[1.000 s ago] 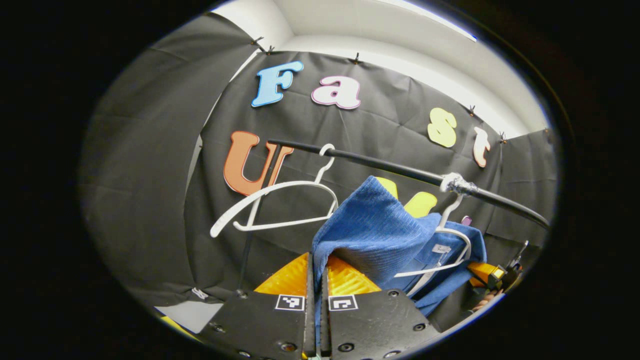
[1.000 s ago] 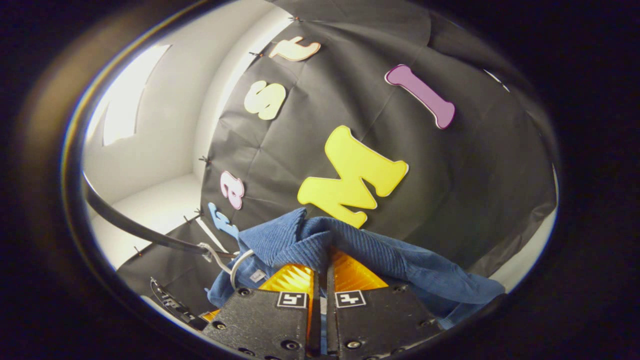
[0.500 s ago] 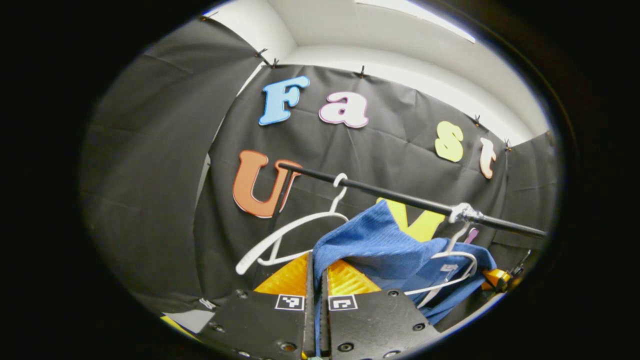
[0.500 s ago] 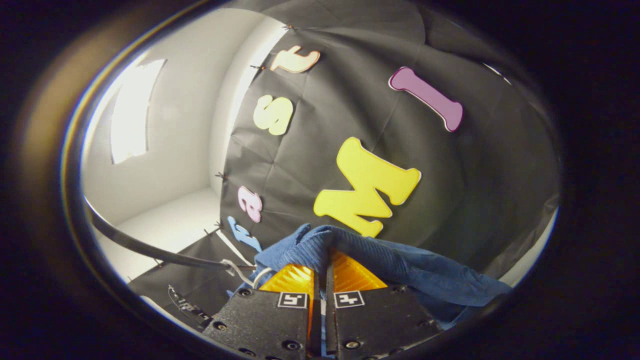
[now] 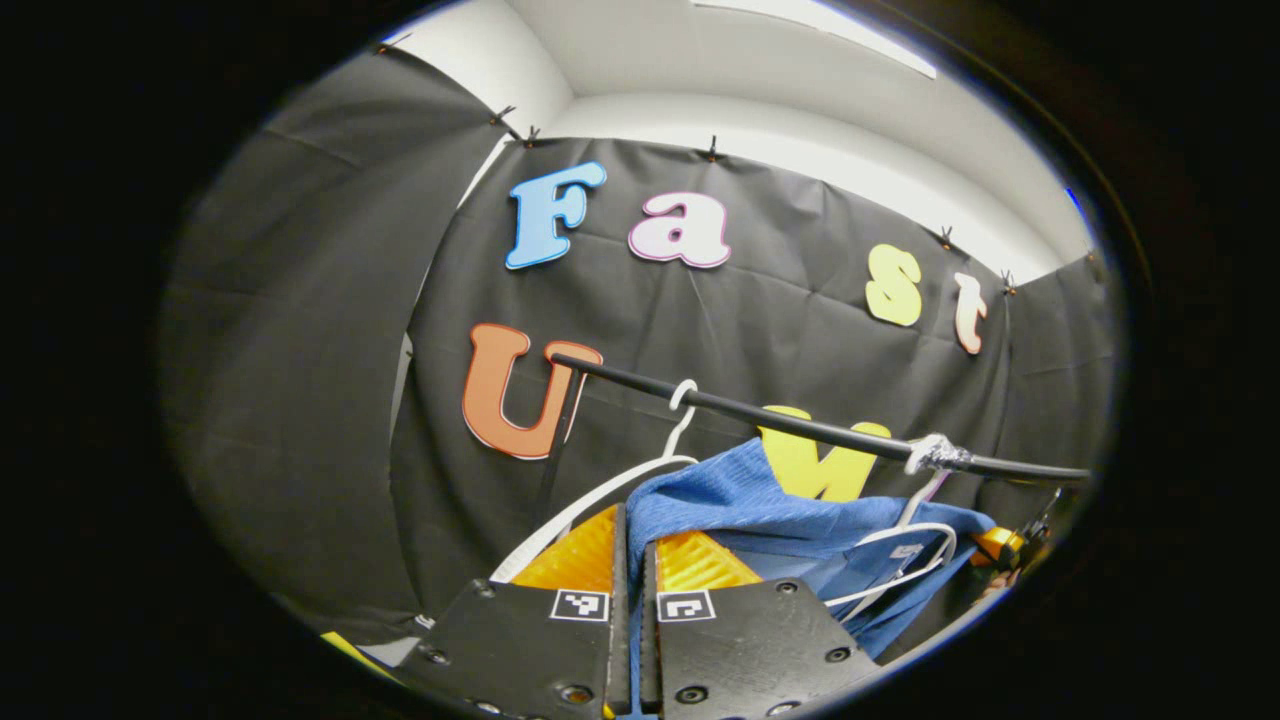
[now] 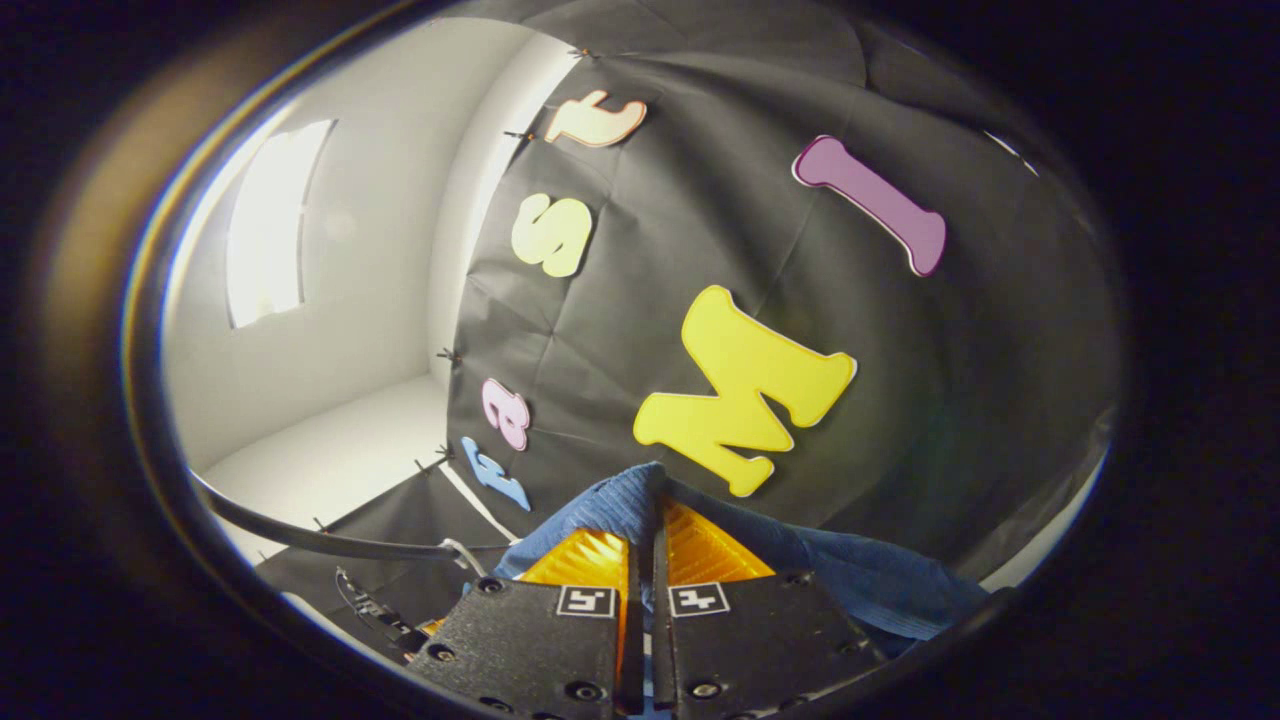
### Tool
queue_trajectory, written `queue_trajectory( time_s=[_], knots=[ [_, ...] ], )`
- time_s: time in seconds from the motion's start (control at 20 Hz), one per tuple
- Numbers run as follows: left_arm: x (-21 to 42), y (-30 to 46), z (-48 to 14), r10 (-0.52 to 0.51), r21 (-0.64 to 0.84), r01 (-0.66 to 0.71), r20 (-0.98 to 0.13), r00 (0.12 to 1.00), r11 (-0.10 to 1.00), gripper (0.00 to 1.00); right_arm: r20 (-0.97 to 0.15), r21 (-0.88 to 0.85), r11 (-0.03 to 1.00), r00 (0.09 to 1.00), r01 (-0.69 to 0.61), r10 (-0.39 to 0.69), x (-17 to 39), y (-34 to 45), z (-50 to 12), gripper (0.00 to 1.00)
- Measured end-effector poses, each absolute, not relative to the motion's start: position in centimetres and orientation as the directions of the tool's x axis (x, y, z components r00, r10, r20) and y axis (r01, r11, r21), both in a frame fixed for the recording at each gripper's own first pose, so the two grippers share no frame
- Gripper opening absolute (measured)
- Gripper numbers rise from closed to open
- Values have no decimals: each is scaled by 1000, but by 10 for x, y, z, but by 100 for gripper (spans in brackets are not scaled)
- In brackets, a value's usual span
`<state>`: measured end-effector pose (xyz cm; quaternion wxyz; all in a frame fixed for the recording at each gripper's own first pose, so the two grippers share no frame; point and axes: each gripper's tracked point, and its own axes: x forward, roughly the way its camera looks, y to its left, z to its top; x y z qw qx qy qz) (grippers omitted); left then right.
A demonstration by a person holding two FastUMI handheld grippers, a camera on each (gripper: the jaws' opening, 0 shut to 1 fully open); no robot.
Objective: Grasp the clothes on the hanger with both hands and then place them into the laundry hamper below.
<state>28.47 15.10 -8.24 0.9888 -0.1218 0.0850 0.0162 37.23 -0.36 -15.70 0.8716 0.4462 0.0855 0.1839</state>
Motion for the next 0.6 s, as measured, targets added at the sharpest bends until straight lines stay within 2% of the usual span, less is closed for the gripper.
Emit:
queue_trajectory(
  time_s=[0.05, 0.1, 0.2, 0.25, 0.3, 0.35, 0.6],
  knots=[
    [286, 152, -83, 5, -226, -47, -182, 983, 973, 10, 4, 796, 554, 917, -244, 398, 377, -5, -158, 6],
    [287, 153, -81, -2, -212, -39, -190, 982, 976, 4, -12, 787, 569, 916, -238, 401, 382, -7, -159, 6],
    [293, 155, -81, -15, -225, -32, -202, 979, 974, 4, -41, 767, 596, 910, -236, 413, 389, -7, -162, 6],
    [296, 156, -82, -16, -233, -36, -217, 976, 972, 9, -58, 758, 609, 907, -233, 418, 395, -6, -165, 6],
    [298, 159, -84, -7, -225, -45, -226, 974, 973, 9, -80, 750, 621, 901, -227, 426, 400, -3, -171, 6],
    [301, 163, -85, 1, -220, -54, -234, 972, 974, 4, -100, 743, 631, 895, -224, 434, 406, 0, -175, 6],
    [314, 174, -94, 27, -219, -89, -271, 962, 972, 4, -182, 735, 649, 864, -197, 469, 431, 12, -201, 6]
  ],
)
